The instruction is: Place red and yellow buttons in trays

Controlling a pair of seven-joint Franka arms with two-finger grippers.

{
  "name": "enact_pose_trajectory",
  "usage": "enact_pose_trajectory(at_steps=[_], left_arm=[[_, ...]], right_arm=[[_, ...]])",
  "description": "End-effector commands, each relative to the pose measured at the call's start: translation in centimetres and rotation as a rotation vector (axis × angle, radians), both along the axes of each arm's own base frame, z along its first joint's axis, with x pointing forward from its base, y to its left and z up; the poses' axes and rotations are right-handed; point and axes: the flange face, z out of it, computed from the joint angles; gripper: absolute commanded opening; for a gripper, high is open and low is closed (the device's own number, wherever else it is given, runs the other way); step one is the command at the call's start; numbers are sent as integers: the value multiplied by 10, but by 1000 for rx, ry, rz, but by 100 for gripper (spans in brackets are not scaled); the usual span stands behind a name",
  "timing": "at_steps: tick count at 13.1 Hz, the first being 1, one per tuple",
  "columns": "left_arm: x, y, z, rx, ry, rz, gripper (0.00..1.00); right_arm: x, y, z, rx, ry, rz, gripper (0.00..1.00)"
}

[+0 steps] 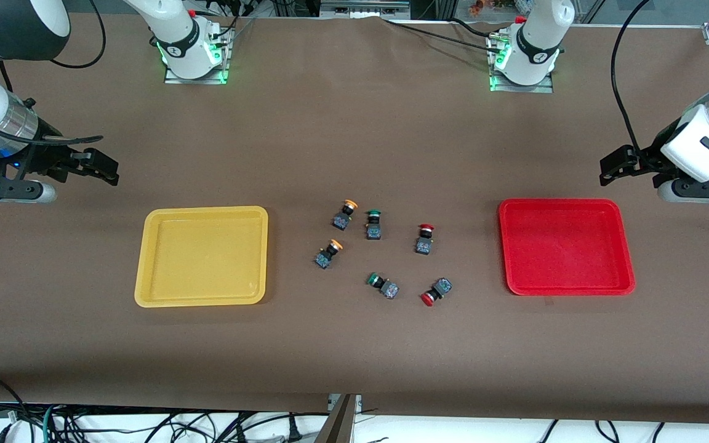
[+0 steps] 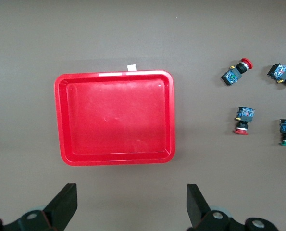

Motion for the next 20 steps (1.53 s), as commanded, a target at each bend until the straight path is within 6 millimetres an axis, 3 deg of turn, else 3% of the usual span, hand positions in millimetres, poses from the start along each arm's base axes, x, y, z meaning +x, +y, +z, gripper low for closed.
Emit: enact_pose_trajectory(at_steps=[1, 5, 7, 10, 12, 13, 15, 16, 18, 20], left_arm=[[1, 3, 2, 1, -1, -23, 100], [2, 0, -1, 0, 3, -26, 100], [3, -9, -19, 2, 58, -40, 100], [13, -58, -73, 13, 168, -112, 100], [28, -93, -121, -6, 204, -153, 100], [41, -116, -130, -46, 149, -166, 100], [55, -143, -159, -99, 102, -140, 100], [57, -158, -170, -107, 88, -134, 100], [57, -211, -203, -108, 36, -126, 100], [53, -249, -255, -79, 23, -105, 100]], right_arm=[[1, 3, 5, -4, -11, -7, 99], [1, 3, 5, -4, -11, -7, 99], [1, 3, 5, -4, -11, -7, 99], [1, 3, 5, -3, -11, -8, 99], [1, 3, 5, -4, -11, -7, 99], [1, 3, 5, -4, -9, -6, 99], [1, 6, 6, -2, -12, -3, 99], [0, 9, 7, 0, -13, 0, 99], [4, 19, 6, 14, -41, 15, 99], [17, 26, -17, 16, -36, 42, 99]])
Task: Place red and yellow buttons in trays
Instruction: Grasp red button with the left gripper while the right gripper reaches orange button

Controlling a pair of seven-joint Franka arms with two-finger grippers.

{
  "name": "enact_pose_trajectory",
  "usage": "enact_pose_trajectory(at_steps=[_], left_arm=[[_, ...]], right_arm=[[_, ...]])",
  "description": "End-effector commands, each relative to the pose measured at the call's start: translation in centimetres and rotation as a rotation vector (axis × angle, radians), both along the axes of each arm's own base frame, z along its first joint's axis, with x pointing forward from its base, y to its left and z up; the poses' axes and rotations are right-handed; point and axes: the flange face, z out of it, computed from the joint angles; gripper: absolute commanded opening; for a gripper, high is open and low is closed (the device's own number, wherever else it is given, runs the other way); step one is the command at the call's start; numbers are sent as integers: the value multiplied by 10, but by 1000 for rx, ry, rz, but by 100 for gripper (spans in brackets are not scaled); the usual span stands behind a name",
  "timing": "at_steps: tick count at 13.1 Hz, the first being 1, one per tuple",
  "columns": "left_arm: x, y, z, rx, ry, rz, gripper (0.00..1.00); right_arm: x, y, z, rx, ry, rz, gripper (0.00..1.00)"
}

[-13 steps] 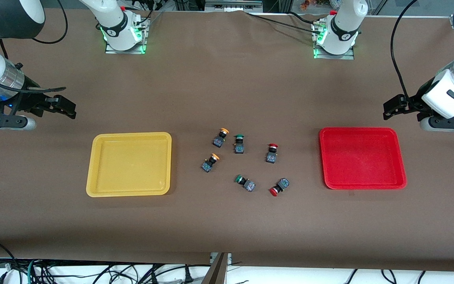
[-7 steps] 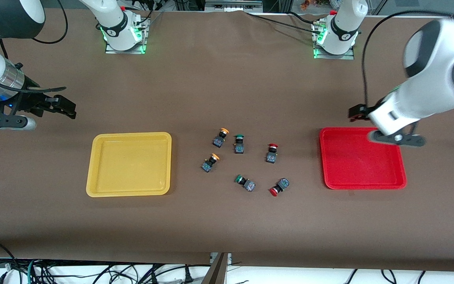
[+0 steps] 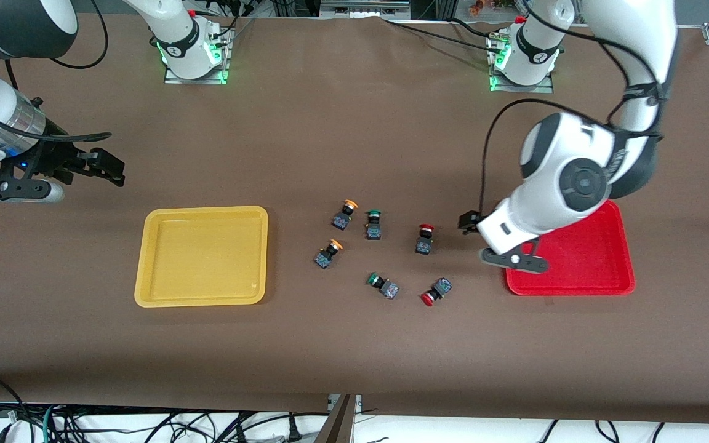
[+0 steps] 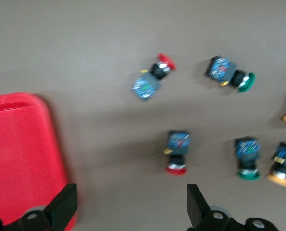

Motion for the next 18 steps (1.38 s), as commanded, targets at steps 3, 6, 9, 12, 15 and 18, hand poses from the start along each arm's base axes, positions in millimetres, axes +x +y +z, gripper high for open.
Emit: enact_pose_trajectory(at_steps=[3, 6, 9, 12, 15, 18], left_arm=[[-4, -52, -86, 80, -24, -42, 100], [-17, -81, -140, 67, -52, 1, 100], [-40, -103, -162, 82, -36, -32, 100], [-52, -102, -176, 103, -9, -23, 100], [-54, -101, -177, 106, -5, -22, 41], [-51, -97, -173, 106, -11, -16, 19]], right_arm=[[27, 8, -70, -10, 90, 13, 99], [31, 32, -107, 2, 150, 22, 99], [45, 77, -155, 72, 143, -95, 99], [67, 176, -232, 95, 76, -248, 99], [78, 225, -287, 163, 26, -433, 99], [73, 250, -315, 292, 81, -604, 99]])
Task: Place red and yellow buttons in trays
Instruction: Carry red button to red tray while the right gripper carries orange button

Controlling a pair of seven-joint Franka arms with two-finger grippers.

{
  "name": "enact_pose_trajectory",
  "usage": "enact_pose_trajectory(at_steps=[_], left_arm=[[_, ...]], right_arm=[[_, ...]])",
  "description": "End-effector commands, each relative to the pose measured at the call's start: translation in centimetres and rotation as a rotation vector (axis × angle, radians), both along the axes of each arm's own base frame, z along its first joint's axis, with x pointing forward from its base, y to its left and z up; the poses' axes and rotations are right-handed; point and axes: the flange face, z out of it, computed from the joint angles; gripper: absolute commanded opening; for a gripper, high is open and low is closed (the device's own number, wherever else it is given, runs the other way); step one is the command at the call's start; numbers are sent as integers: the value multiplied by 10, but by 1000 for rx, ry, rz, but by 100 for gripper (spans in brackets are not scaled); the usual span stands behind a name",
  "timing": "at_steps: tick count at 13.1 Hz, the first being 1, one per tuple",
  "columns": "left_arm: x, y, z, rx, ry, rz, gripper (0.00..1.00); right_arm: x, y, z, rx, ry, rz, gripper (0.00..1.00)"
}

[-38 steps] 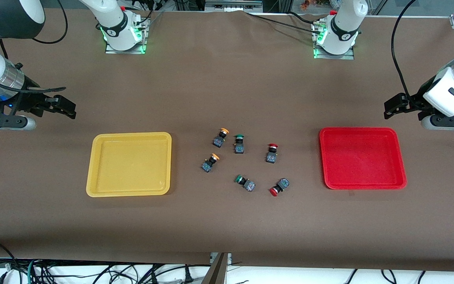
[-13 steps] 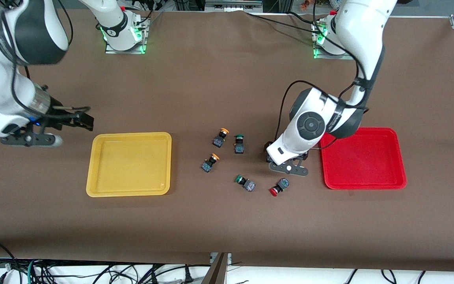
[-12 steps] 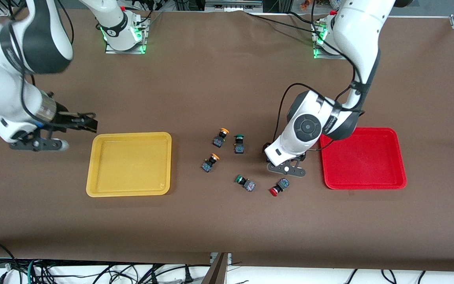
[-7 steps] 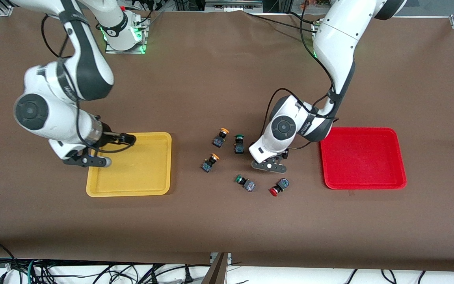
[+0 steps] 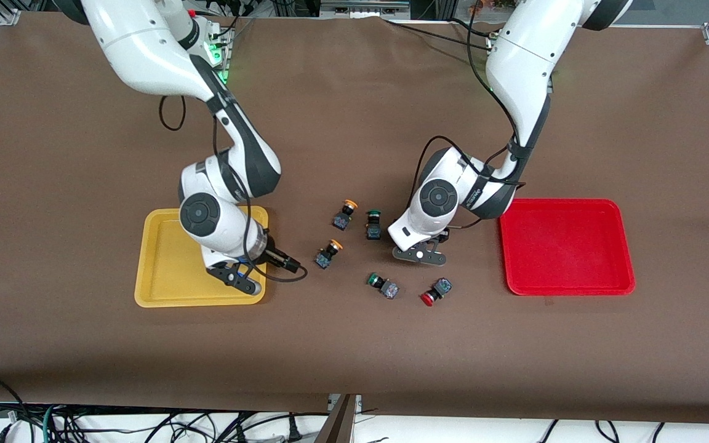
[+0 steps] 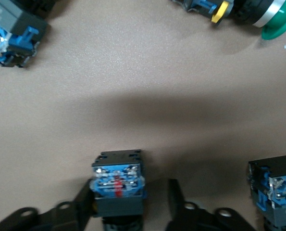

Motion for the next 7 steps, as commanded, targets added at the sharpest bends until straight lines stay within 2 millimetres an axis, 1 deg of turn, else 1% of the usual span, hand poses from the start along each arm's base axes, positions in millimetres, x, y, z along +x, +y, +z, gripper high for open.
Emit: enact_pose_trajectory(at_steps=[1, 2, 3, 5, 6, 7], left_arm=[[1, 5, 11, 15, -25, 4, 17], [7, 10, 22, 26, -48, -12, 13], [12, 15, 34, 57, -81, -45, 12], [20, 32, 70, 130, -86, -79, 13], [24, 48, 90, 168, -70, -113, 13], [30, 70, 109, 182, -45, -165, 13]], right_arm=[[0, 20, -11, 85, 39, -121, 99], [-8, 35, -21, 87, 53, -142, 99], [-13, 47, -30, 90, 45, -171, 99], [-24, 67, -48, 93, 39, -202, 99], [-32, 78, -54, 87, 48, -201, 99], [-38, 86, -57, 83, 49, -193, 99]])
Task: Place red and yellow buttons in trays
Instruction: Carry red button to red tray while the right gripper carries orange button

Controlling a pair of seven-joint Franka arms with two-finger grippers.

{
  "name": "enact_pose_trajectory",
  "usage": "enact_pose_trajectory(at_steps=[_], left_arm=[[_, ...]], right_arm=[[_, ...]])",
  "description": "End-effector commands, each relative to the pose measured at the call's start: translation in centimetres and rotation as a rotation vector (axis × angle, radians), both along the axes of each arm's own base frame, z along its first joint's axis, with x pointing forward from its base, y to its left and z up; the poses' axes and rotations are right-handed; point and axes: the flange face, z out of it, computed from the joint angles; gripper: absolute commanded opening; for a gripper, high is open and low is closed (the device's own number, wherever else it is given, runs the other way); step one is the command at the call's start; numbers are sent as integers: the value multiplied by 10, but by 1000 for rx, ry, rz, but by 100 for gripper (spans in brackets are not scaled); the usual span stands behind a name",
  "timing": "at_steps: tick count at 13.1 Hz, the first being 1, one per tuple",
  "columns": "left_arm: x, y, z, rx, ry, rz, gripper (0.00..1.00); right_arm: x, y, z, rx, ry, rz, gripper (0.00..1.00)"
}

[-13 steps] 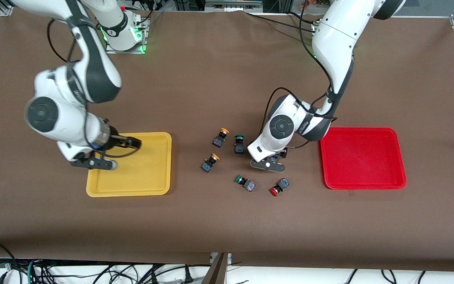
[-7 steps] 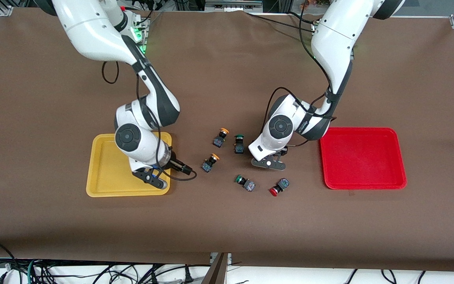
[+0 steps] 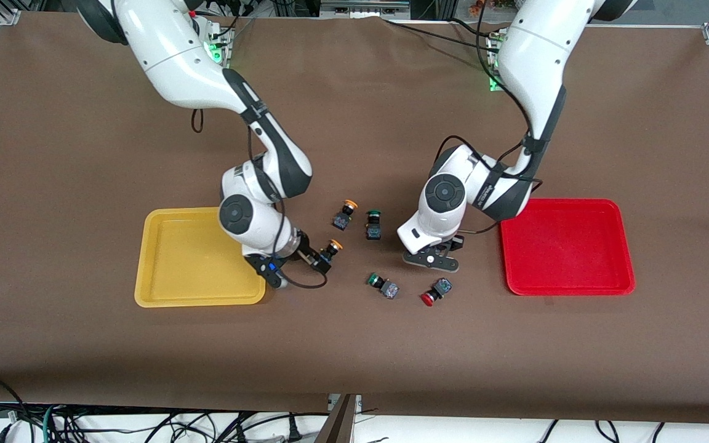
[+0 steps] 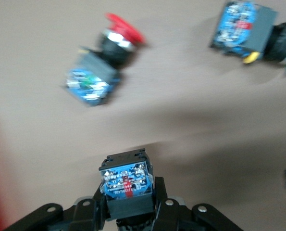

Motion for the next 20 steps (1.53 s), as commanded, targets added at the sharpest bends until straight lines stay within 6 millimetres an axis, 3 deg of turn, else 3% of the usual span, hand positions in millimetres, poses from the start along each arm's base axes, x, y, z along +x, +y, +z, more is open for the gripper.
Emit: enact_pose_trajectory(at_steps=[1, 3, 5, 7, 8, 9, 11, 14, 15, 16, 17, 19, 20], left_arm=[[11, 61, 55, 62, 79, -141, 13], [24, 117, 60, 62, 174, -300, 13], [35, 163, 56, 30, 229, -442, 13], [39, 179, 50, 11, 247, -521, 16], [40, 185, 39, 4, 262, -538, 19], [41, 196, 31, -2, 275, -561, 19], [45, 222, 17, -25, 295, -630, 19], [43, 238, -30, -51, 332, -676, 22], [42, 243, -37, -55, 328, -679, 31], [43, 244, -35, -54, 323, -679, 82], [44, 240, -25, -54, 311, -696, 100], [48, 221, 8, -36, 259, -727, 100], [51, 217, 21, -41, 234, -719, 100]], right_arm=[[-5, 17, -8, 4, -16, -11, 99], [-8, 21, -17, -7, -34, 5, 85], [-10, 22, -19, -41, -53, 48, 52], [-7, 17, -19, -57, -60, 62, 25], [-5, 13, -15, -67, -63, 71, 21], [-3, 7, -10, -91, -38, 79, 20], [6, -19, 25, -171, 5, 143, 20], [38, -100, 80, -187, 18, 357, 20], [38, -130, 79, -200, 55, 417, 21], [39, -157, 79, -215, 64, 465, 22], [38, -184, 71, -233, 78, 507, 25], [29, -214, 54, -242, 110, 533, 31], [22, -217, 45, -241, 121, 530, 47]])
